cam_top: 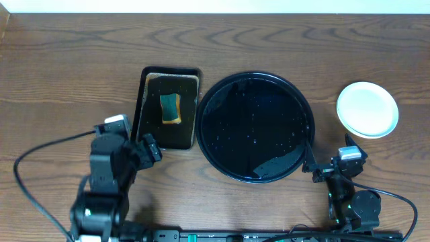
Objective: Clean dirty plates on tray and stack at the side
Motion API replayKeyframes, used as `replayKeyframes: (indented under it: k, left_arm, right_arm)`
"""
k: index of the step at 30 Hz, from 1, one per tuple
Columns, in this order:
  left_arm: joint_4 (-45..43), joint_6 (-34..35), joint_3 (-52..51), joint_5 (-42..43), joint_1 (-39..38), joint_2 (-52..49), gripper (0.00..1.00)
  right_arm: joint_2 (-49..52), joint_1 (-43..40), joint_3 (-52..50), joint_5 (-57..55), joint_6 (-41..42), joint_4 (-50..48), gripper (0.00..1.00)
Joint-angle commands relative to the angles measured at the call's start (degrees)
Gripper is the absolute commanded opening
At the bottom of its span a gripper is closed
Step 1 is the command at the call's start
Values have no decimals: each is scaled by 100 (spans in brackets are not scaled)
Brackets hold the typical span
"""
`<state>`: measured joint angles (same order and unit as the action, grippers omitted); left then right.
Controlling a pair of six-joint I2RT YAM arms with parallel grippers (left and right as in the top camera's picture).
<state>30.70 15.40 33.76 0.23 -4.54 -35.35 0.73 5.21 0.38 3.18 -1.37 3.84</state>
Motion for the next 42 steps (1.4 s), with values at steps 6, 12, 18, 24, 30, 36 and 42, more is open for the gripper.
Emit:
replayKeyframes:
  k: [6, 12, 18, 24, 30, 36, 42]
  left_arm:
    - [-1764, -55, -2157, -201, 68, 1832, 90]
    - [-3042, -59, -3237, -267, 175, 2900, 90]
    - [-3058, -509, -3353, -278, 396, 3543, 90]
    - [-2662, -592, -3353, -177, 400, 3528, 90]
    - [-2664, -592, -3353, -177, 398, 3508, 90]
    - [-2664, -592, -3353, -177, 398, 3508, 90]
    - [-2664, -592, -3353, -177, 398, 3508, 90]
  right_arm:
    - [-31, 44, -7, 7, -85, 24, 99]
    - [-31, 44, -7, 7, -85, 24, 99]
    - [-31, 44, -7, 7, -85, 24, 99]
    - [-31, 44, -7, 7, -85, 24, 99]
    - [-28, 44, -7, 7, -85, 24, 99]
    - [-31, 44, -7, 7, -85, 24, 99]
    - [-28, 44, -7, 7, -85, 24, 99]
